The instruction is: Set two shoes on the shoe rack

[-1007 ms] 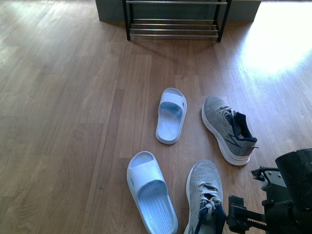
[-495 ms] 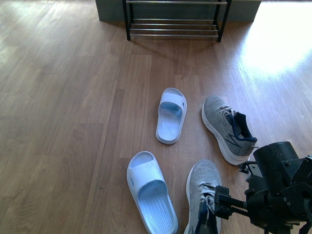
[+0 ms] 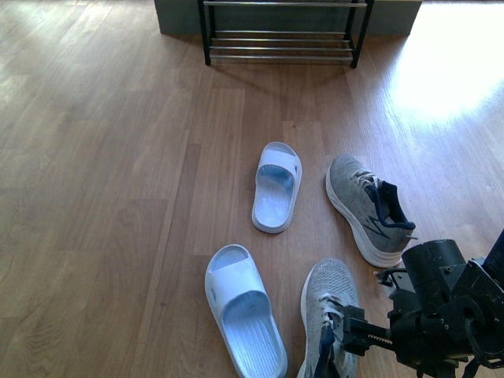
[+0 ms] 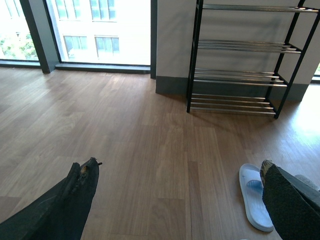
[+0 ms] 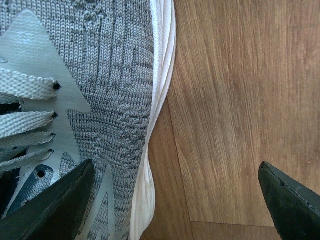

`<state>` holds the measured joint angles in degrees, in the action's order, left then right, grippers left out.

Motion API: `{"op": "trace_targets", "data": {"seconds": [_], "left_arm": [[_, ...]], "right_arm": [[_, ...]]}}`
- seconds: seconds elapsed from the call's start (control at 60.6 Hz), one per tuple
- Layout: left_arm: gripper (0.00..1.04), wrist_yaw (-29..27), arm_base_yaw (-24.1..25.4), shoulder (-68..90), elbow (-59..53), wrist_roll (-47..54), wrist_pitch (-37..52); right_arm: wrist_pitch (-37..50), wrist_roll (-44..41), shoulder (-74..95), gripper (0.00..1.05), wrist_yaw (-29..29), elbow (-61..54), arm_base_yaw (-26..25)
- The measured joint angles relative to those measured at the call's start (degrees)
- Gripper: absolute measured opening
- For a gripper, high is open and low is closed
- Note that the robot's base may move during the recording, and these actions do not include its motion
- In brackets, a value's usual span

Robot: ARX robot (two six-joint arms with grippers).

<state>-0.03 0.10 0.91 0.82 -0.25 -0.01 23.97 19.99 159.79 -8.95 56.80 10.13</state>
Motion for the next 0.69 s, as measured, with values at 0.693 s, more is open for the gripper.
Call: {"op": "trace_targets", "data": {"seconds": [0.693], "left_arm": [[0.95,0.0,0.0,0.0,0.0,0.0,0.0]], "right_arm": [[1.2,-10.0,-2.0,0.96,1.0,3.1,-7.3]]}}
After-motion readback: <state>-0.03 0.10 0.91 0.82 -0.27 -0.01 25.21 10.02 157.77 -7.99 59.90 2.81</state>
